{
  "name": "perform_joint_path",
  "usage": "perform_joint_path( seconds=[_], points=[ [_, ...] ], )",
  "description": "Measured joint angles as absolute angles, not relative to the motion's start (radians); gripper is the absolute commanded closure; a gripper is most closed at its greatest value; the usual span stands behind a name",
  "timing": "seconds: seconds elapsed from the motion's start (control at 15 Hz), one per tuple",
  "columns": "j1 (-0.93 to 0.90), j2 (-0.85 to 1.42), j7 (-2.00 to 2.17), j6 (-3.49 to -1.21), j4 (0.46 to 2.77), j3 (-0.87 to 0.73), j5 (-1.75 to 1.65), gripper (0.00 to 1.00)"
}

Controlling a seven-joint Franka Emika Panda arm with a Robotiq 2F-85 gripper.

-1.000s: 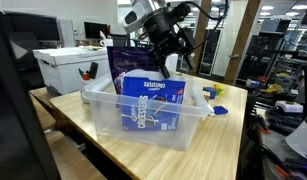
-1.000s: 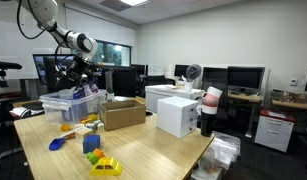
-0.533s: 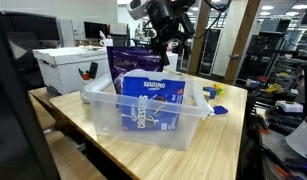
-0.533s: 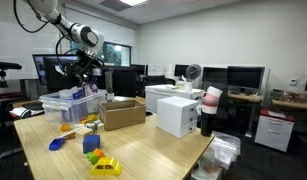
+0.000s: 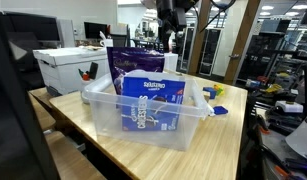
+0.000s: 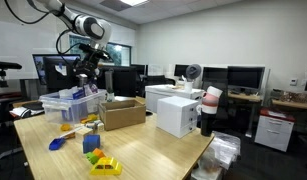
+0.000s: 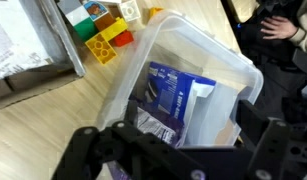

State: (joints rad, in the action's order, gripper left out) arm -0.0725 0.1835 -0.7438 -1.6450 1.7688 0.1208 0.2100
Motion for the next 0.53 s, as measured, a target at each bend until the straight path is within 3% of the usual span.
perform_joint_path(
  seconds=[0.53],
  points=[
    [-0.065,0.086,-0.47,-1.925,1.9,0.062,0.143,0.0]
  ],
)
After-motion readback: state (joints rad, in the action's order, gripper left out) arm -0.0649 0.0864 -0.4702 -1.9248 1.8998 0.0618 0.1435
